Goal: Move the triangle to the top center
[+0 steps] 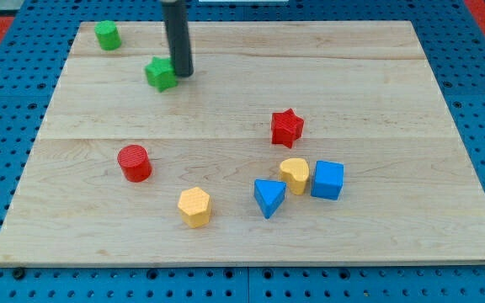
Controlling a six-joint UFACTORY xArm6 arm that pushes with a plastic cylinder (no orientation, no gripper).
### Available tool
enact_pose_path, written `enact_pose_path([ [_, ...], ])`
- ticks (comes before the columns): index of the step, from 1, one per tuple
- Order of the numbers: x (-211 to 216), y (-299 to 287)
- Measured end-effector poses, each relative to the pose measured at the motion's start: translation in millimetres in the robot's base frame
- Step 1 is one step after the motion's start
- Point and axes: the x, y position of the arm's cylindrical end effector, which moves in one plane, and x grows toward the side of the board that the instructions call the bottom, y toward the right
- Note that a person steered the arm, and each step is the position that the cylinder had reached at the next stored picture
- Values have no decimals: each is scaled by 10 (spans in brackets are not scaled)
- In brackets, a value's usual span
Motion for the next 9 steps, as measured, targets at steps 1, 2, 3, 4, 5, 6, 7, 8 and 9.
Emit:
enact_pose_path([
  [1,385,679],
  [2,392,2085],
  [3,1103,2598],
  [4,2310,2554],
  [5,2381,1625],
  [6,1975,963],
  [7,1362,764],
  [8,1162,875],
  [9,659,833],
])
